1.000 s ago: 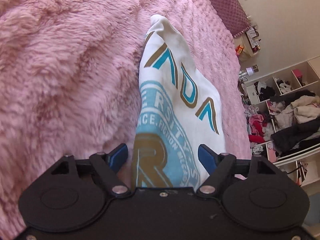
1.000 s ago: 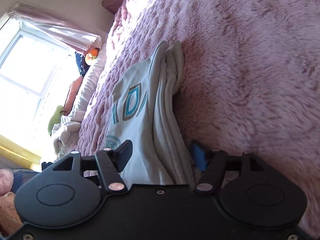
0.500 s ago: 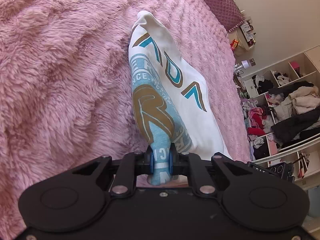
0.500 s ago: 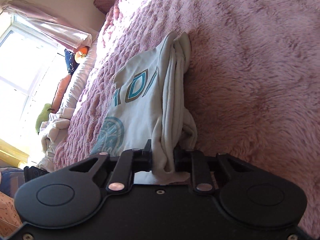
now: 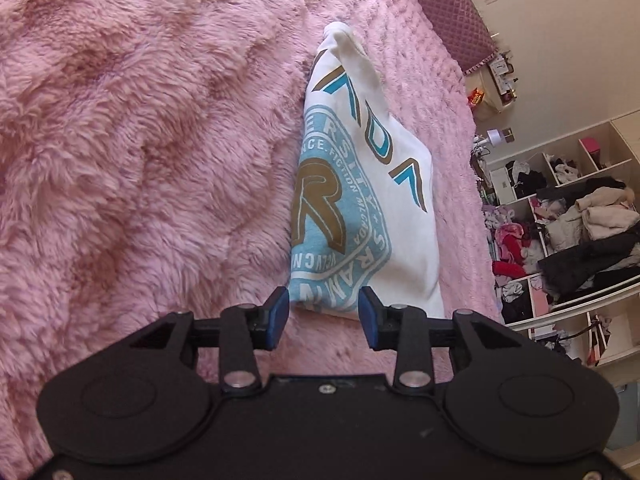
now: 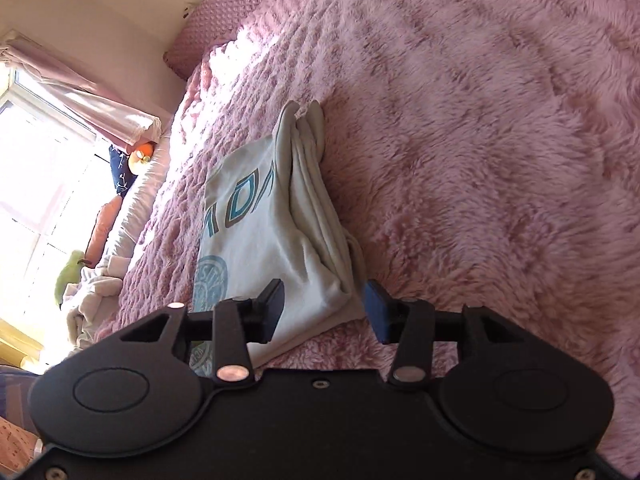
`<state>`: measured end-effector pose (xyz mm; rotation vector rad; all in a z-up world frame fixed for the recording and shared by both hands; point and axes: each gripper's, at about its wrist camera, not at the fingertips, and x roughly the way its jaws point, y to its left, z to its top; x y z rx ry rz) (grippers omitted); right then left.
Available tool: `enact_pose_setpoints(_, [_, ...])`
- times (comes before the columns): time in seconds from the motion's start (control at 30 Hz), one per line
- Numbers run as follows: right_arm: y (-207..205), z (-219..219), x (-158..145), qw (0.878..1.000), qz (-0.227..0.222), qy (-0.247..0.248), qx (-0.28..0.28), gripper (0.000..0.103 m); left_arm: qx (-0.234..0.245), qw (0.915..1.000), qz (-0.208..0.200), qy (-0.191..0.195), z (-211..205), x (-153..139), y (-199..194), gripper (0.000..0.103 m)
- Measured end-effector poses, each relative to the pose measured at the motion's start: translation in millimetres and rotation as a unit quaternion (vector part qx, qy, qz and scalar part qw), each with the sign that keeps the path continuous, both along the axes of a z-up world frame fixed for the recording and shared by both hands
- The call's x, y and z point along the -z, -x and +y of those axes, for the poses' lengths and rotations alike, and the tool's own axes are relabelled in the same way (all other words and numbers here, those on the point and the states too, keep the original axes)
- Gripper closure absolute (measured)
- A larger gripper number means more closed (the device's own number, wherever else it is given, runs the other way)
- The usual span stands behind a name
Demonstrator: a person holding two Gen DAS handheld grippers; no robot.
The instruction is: Fold small clothes
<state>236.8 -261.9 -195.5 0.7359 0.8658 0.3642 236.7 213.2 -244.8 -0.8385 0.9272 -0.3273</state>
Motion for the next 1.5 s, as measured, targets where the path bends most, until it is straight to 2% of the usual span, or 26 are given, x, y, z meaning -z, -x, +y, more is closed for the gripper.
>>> enact_pose_setpoints(0.03, [-1.4, 5.3, 1.5, 1.000, 0.012, 0.008, 0.001, 0.068, 0.000, 1.0000, 0.002, 0.002, -2.6, -0.5, -0.5, 0.065])
enact_pose_setpoints(0.2, [-12.0, 26.0, 17.7, 0.999, 0.031, 0.008, 0.029, 0.077, -0.019, 0.9986, 0.039, 0.030, -18.3, 15.8, -21.7, 0.065])
enact_pose_setpoints(0.23, [-13.7, 26.8, 19.8, 0.999, 0.036, 0.001, 0.037, 0.086, -0.029, 0.9977, 0.047, 0.040, -17.3, 20.5, -22.0, 0.066])
enact_pose_setpoints(0.27, [-12.8, 24.6, 21.8, 0.998, 0.041, -0.013, 0.046, 0.092, -0.037, 0.9966, 0.052, 0.051, -17.0, 23.7, -24.2, 0.066])
enact_pose_setpoints(0.3, [-9.3, 21.9, 20.1, 0.997, 0.038, -0.028, 0.053, 0.094, -0.044, 0.9960, 0.054, 0.057, -16.3, 25.0, -24.5, 0.070])
enact_pose_setpoints(0.33, [-6.8, 21.7, 16.3, 0.997, 0.030, -0.037, 0.055, 0.095, -0.056, 0.9954, 0.055, 0.056, -14.7, 24.4, -22.8, 0.086])
enact_pose_setpoints(0.4, [2.8, 20.6, 4.7, 0.997, 0.008, -0.046, 0.055, 0.095, -0.064, 0.9958, 0.046, 0.047, -12.0, 21.8, -19.2, 0.091])
enact_pose_setpoints(0.47, [5.6, 19.4, 6.3, 0.997, 0.018, -0.048, 0.059, 0.096, -0.071, 0.9959, 0.043, 0.037, -7.2, 22.5, -12.3, 0.093])
enact_pose_setpoints(0.53, [4.1, 19.4, 18.8, 0.998, 0.033, -0.023, 0.057, 0.096, -0.075, 0.9961, 0.044, 0.016, -7.0, 22.8, -9.5, 0.101])
enact_pose_setpoints(0.63, [0.2, 21.5, 40.4, 0.997, 0.047, -0.004, 0.055, 0.097, -0.078, 0.9948, 0.057, -0.033, -4.2, 24.9, -7.6, 0.103])
enact_pose_setpoints(0.73, [1.7, 21.1, 38.3, 0.997, 0.046, -0.005, 0.055, 0.096, -0.079, 0.9952, 0.059, -0.003, 7.7, 25.9, -3.6, 0.103])
enact_pose_setpoints(0.77, [2.5, 21.5, 34.5, 0.998, 0.045, 0.003, 0.052, 0.095, -0.076, 0.9957, 0.053, -0.004, 10.0, 21.3, -1.9, 0.103])
enact_pose_setpoints(0.83, [8.7, 23.3, 16.4, 0.998, 0.020, 0.043, 0.052, 0.086, -0.068, 0.9971, 0.026, -0.020, 8.8, 3.5, 1.6, 0.102])
enact_pose_setpoints(0.97, [15.8, 38.5, -19.8, 0.989, -0.062, 0.111, 0.074, 0.086, -0.035, 0.9976, -0.033, -0.051, -15.9, -30.9, -4.7, 0.100])
enact_pose_setpoints(1.0, [14.4, 45.1, -25.6, 0.987, -0.081, 0.120, 0.066, 0.086, -0.027, 0.9964, -0.050, -0.063, -24.8, -37.6, -7.5, 0.099])
enact_pose_setpoints(1.07, [6.1, 63.1, -30.7, 0.984, -0.116, 0.131, 0.019, 0.084, -0.003, 0.9931, -0.074, -0.091, -45.7, -45.0, -16.4, 0.090])
enact_pose_setpoints(1.17, [-10.7, 80.1, -15.3, 0.983, -0.092, 0.159, -0.013, 0.083, 0.008, 0.9928, -0.052, -0.107, -64.5, -31.8, -31.4, 0.088])
enact_pose_setpoints(1.27, [-18.2, 80.5, 9.3, 0.978, -0.053, 0.201, -0.016, 0.084, 0.004, 0.9908, -0.022, -0.134, -68.2, -4.3, -38.4, 0.093])
enact_pose_setpoints(1.33, [-16.7, 75.6, 17.4, 0.980, -0.045, 0.193, -0.020, 0.086, 0.006, 0.9915, -0.009, -0.129, -62.6, 9.8, -38.7, 0.097])
enact_pose_setpoints(1.43, [-17.8, 75.7, 3.3, 0.978, -0.053, 0.198, -0.028, 0.085, 0.008, 0.9949, -0.002, -0.101, -53.8, 4.1, -38.4, 0.098])
enact_pose_setpoints(1.5, [-21.9, 80.4, -14.1, 0.977, -0.089, 0.193, -0.023, 0.084, 0.010, 0.9942, -0.022, -0.105, -54.0, -12.4, -40.5, 0.092])
